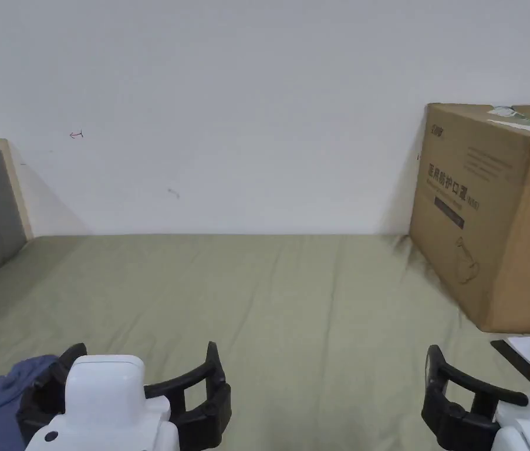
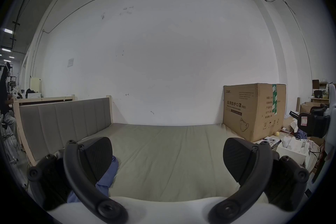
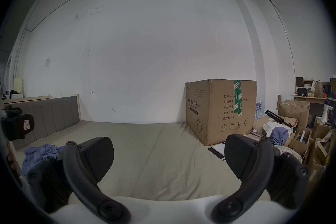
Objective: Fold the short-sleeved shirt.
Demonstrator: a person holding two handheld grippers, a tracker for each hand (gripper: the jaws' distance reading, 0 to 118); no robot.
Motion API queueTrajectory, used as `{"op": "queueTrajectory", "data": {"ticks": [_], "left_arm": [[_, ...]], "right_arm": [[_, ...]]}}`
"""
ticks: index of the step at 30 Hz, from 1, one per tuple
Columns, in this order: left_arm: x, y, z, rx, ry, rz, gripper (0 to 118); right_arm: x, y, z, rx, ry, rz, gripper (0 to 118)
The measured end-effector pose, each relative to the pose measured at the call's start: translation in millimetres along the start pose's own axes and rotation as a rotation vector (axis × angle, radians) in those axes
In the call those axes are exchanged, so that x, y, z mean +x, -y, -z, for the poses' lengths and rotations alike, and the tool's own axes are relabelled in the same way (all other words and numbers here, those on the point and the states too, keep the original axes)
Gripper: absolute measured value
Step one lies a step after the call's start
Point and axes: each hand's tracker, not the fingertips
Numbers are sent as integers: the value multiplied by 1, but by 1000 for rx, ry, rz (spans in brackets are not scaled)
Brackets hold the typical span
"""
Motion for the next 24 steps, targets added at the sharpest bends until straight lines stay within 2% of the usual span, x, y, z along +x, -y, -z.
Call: {"op": "queueTrajectory", "data": {"ticks": [8,10,11,12,13,14,15,17,18,19,20,21,22,24], "left_arm": [[-3,0,-1,-12,-10,-26,118],[-3,-2,-1,-19,-12,-30,118],[-1,-4,-1,-17,-14,-16,118],[1,-5,-1,-10,-14,11,118],[4,-6,-1,8,-23,76,118],[11,-6,-1,34,-44,174,118],[20,-3,0,64,-86,330,118],[47,13,8,113,-210,853,118],[53,26,11,138,-223,1102,118],[56,43,14,168,-198,1383,118],[56,57,15,199,-183,1606,118],[53,66,16,242,-179,1725,118],[50,69,15,275,-152,1728,118],[55,53,14,165,-61,1476,118]], "right_arm": [[3,-3,2,1,7,16,118],[7,-4,3,2,12,67,118],[11,-4,5,-12,9,132,118],[17,-3,7,-41,3,232,118],[27,0,12,-97,5,393,118],[38,7,17,-187,27,615,118],[49,16,22,-290,57,831,118],[75,53,31,-554,138,1390,118],[81,71,30,-619,165,1595,118],[83,91,27,-679,207,1754,118],[85,102,26,-745,240,1831,117],[87,108,26,-787,260,1868,117],[90,106,28,-774,249,1812,117],[93,93,30,-673,219,1590,117]]}}
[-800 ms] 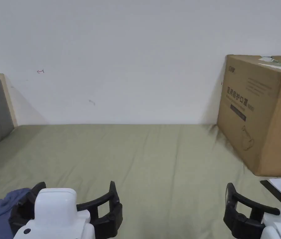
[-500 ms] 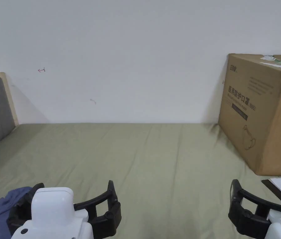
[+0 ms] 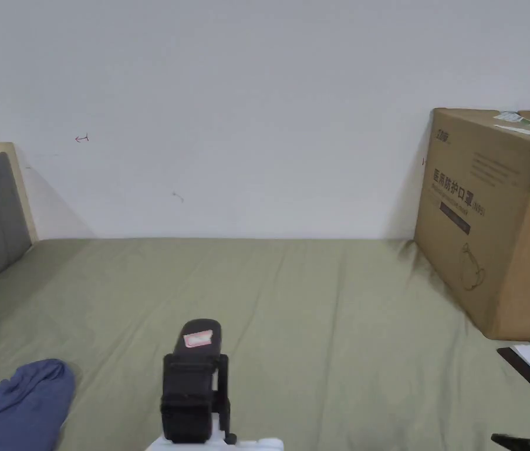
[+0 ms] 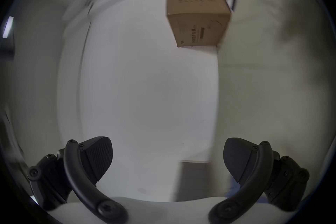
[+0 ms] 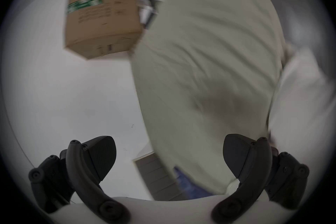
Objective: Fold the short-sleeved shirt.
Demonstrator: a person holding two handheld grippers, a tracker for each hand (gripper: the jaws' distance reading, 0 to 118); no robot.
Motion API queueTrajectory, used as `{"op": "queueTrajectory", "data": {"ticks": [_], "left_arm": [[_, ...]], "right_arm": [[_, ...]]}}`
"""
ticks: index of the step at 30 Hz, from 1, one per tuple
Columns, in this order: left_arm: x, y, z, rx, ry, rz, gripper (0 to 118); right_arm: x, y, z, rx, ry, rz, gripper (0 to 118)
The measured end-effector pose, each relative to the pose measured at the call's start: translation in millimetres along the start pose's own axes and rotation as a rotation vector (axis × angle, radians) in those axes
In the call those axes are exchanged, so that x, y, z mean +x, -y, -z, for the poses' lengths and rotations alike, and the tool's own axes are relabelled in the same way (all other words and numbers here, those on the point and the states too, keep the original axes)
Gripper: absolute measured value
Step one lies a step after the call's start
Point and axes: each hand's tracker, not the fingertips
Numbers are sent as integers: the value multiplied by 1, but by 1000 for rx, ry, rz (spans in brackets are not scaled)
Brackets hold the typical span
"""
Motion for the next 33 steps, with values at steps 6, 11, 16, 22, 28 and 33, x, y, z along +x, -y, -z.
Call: {"op": "queueTrajectory", "data": {"ticks": [6,11,16,22,28,33], "left_arm": [[-61,32,17,-211,232,-1209,118],[-54,61,-8,-112,-8,-1646,118],[-54,54,-15,-109,-91,-1507,118],[-57,55,-10,-132,-67,-1496,118],[-58,53,-4,-164,-26,-1453,118],[-58,50,-3,-156,-9,-1428,118]], "right_arm": [[-70,41,-40,477,-222,-1033,117],[-56,99,-55,1029,-285,-1638,118],[-60,97,-58,769,-379,-1543,118],[-55,99,-51,761,-332,-1549,118],[-54,99,-50,733,-328,-1582,118],[-52,101,-50,719,-332,-1603,118]]}}
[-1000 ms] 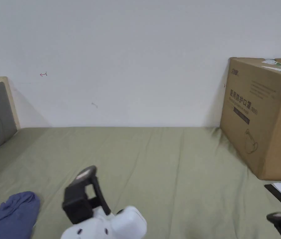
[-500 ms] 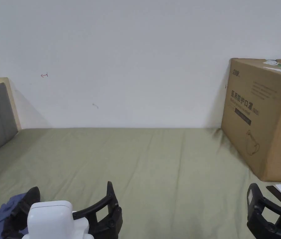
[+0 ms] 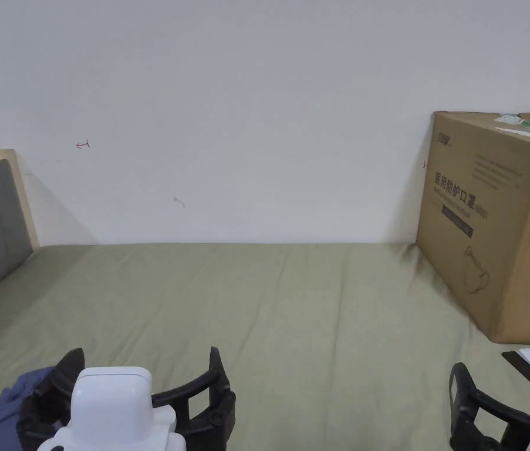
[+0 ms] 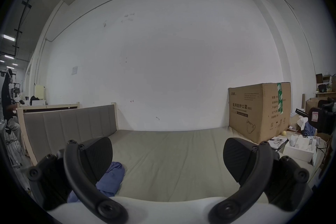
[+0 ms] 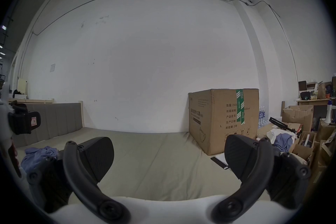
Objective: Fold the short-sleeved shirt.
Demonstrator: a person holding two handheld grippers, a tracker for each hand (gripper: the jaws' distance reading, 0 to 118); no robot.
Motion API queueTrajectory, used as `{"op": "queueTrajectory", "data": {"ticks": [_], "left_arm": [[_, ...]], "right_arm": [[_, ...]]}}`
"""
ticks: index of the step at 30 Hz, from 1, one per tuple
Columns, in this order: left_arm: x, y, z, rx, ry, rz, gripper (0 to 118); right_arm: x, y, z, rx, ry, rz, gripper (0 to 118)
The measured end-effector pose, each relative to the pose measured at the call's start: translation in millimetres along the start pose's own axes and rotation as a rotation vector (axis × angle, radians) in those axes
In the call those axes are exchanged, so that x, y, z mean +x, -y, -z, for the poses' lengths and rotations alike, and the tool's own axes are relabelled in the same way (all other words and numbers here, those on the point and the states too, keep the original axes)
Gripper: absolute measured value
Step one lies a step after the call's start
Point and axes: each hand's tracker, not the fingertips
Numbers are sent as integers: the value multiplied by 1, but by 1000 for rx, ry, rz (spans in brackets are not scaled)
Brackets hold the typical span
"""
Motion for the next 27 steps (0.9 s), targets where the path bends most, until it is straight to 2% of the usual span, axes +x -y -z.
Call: {"op": "queueTrajectory", "data": {"ticks": [7,20,27], "left_arm": [[1,-4,3,-12,27,-14,118],[7,-5,0,6,38,6,118],[8,-3,-2,1,49,8,118]], "right_arm": [[-4,0,1,-20,-35,-3,118],[-7,2,-2,-14,-14,-36,118],[-6,4,-1,-36,-17,-18,118]]}}
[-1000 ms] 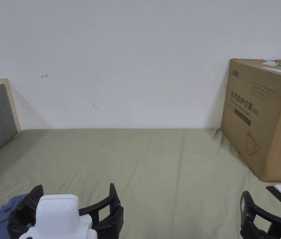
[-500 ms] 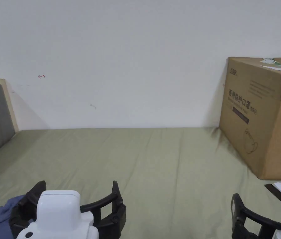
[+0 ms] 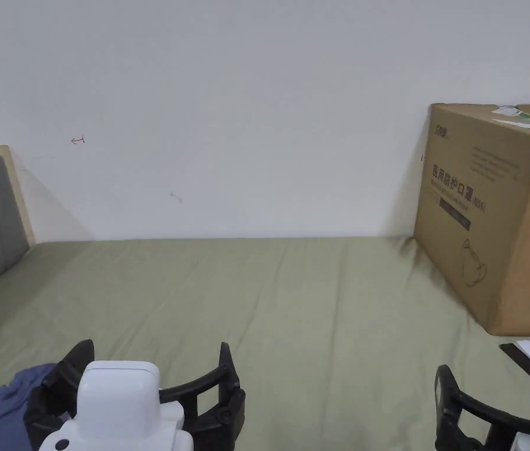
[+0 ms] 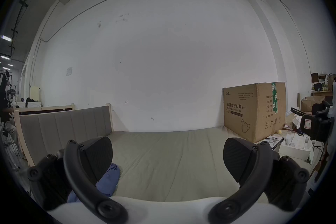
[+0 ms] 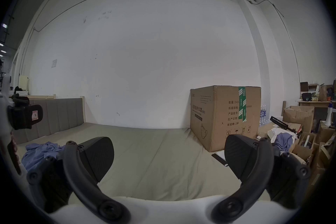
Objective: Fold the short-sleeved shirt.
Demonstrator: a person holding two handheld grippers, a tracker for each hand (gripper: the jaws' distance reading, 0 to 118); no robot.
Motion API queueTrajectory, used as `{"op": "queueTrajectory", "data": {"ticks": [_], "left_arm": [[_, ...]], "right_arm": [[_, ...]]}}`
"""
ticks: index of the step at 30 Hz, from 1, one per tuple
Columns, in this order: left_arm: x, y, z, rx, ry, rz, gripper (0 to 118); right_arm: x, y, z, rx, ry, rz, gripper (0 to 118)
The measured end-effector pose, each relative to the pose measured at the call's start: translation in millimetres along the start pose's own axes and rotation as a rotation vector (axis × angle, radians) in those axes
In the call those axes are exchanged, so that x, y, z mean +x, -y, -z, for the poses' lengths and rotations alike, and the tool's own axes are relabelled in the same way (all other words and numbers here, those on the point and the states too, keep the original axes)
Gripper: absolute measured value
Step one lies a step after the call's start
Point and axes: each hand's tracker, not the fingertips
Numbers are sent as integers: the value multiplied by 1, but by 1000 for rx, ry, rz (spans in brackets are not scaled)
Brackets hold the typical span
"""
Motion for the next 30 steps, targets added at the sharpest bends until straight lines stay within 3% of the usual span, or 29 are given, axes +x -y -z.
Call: {"op": "queueTrajectory", "data": {"ticks": [8,9,10,11,12,13,14,15,17,20,24,27,30], "left_arm": [[-2,1,-1,-14,4,-33,118],[-2,1,-1,-18,7,-36,118],[-4,1,-2,-28,18,-35,115],[-5,0,-3,-28,33,-33,105],[-4,0,-4,-25,45,-27,76],[-3,0,-5,-28,45,-15,14],[-3,0,-2,-49,23,7,0],[-1,2,0,-61,-6,20,0],[-2,3,3,-78,71,-56,0],[2,7,7,-80,37,-42,0],[-8,6,4,-90,24,-37,0],[-43,2,-14,-90,-50,-22,0],[-95,4,-41,-110,-216,38,0]], "right_arm": [[-1,2,-2,-1,-6,-5,115],[-1,2,-3,-2,-5,-4,112],[0,2,-4,-1,-5,0,101],[1,1,-6,0,-4,6,75],[1,1,-6,2,-3,12,31],[2,0,-4,-16,20,9,0],[2,-2,-1,-45,61,7,0],[3,-2,1,-38,49,18,0],[9,-3,5,-82,1,88,0],[14,-4,2,-74,59,68,0],[5,-6,4,-64,40,68,0],[-28,-5,20,-74,-71,73,0],[-83,-5,38,-103,-262,111,0]]}}
